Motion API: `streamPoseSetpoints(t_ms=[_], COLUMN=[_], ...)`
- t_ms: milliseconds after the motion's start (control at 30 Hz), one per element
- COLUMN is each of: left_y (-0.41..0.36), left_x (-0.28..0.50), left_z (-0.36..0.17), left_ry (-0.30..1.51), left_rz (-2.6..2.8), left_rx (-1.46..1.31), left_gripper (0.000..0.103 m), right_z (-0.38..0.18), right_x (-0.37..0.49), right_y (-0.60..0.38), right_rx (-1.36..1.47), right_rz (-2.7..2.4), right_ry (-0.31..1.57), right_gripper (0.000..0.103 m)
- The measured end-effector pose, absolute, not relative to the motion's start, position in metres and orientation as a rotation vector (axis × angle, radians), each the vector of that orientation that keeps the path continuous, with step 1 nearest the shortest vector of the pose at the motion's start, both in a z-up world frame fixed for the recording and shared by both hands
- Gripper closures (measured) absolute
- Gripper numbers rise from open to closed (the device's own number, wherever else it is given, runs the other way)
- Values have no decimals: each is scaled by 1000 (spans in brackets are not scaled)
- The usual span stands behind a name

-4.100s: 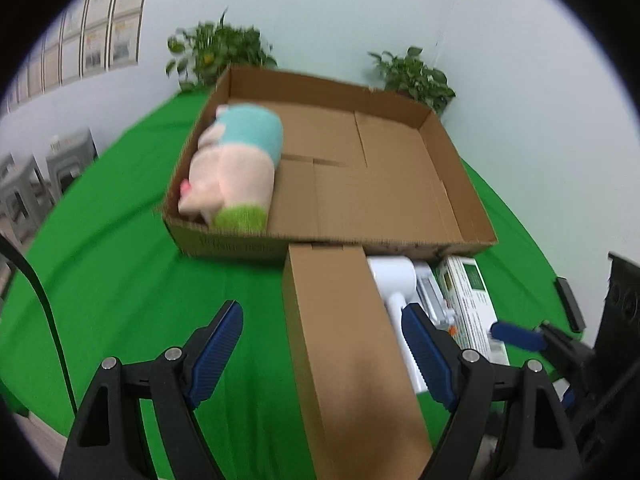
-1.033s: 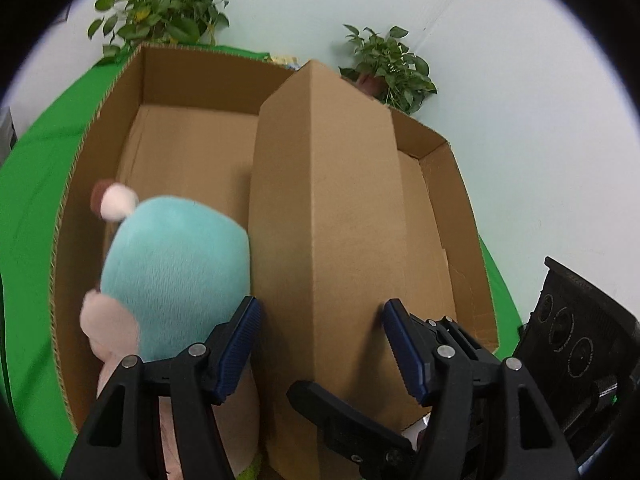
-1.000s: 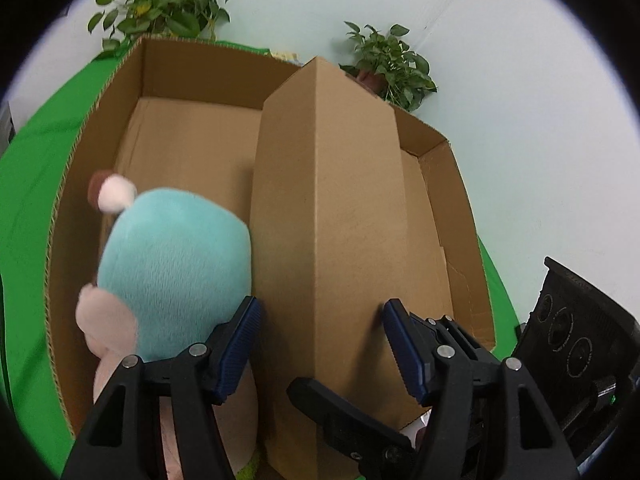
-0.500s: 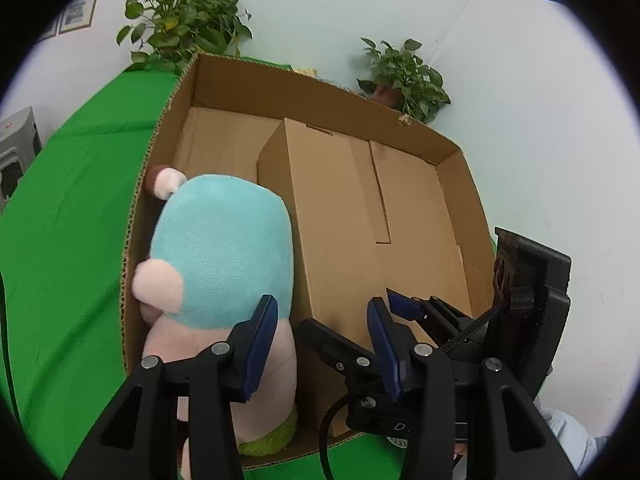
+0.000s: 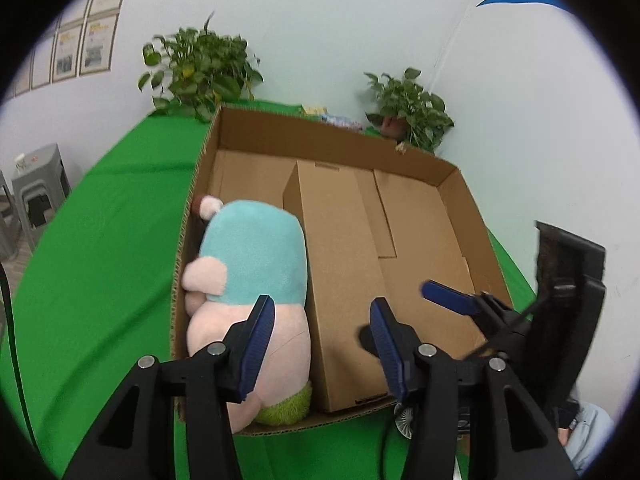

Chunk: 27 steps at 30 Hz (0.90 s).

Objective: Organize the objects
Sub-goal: 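Lower the long brown box into the open box beside the plush toy, then withdraw the left tool and reach for the white hair dryer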

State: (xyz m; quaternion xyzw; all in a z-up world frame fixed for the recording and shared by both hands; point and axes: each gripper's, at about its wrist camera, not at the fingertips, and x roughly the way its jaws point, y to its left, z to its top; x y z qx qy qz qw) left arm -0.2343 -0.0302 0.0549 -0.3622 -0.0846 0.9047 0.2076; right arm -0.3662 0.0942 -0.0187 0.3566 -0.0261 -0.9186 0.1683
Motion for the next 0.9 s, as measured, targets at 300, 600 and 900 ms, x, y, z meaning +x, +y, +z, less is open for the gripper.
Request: streamPoseSetpoints(t_ms=[300,600,900], left_y=[-10,20,40], left_x=[-143,-111,-112], left_z=[94,72,44], left_ry=[-74,-63,-68], left_rz=[2709,2691,2664], left_rx=[-705,-728,-878], left_gripper=[23,23,23], right_z=[5,-15,-32], right_x=[-244,-143,-130], right_y=[136,179,192], right_rx=[953,994,1037], right_rz=[-2768,-2799,-2807], right_ry=[-163,-274,-288], right_gripper=[1,1,1])
